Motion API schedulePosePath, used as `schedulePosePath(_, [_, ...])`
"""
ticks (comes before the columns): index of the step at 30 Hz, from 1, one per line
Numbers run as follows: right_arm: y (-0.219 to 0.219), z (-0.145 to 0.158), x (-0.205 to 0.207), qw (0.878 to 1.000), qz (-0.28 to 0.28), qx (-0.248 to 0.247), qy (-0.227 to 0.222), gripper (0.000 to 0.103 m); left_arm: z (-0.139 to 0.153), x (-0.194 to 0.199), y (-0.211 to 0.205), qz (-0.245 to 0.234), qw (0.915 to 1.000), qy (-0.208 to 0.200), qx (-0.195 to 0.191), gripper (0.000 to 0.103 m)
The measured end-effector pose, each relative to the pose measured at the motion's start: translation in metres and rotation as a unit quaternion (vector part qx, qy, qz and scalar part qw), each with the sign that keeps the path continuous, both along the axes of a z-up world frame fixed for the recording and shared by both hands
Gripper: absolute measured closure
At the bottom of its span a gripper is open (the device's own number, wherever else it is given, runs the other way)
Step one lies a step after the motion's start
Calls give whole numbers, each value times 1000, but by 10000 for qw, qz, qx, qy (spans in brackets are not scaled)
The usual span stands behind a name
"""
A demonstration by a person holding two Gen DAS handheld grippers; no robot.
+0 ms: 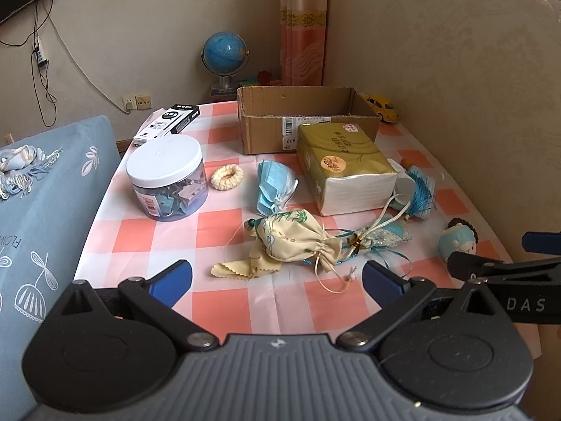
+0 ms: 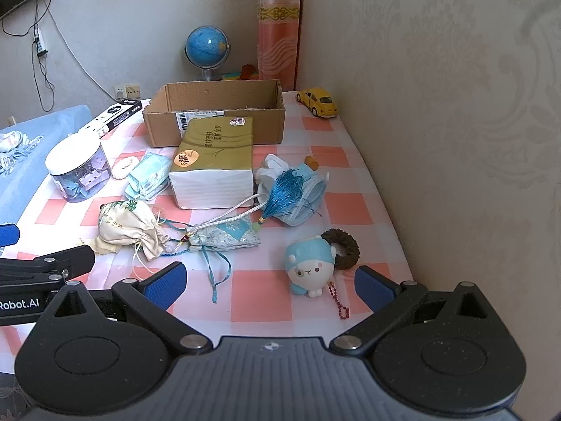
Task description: Organize soft objects
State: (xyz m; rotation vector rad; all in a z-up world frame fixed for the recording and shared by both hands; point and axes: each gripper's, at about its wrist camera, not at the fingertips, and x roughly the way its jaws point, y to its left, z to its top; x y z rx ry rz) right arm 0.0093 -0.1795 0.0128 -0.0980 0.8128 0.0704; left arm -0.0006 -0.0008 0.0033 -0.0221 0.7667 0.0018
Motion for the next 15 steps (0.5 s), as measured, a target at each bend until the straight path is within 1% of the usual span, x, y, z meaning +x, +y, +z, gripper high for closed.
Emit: schedulePosePath(15, [1, 2, 1, 9999, 19, -109, -10, 0, 0, -2, 0, -5, 10000, -15, -45, 0])
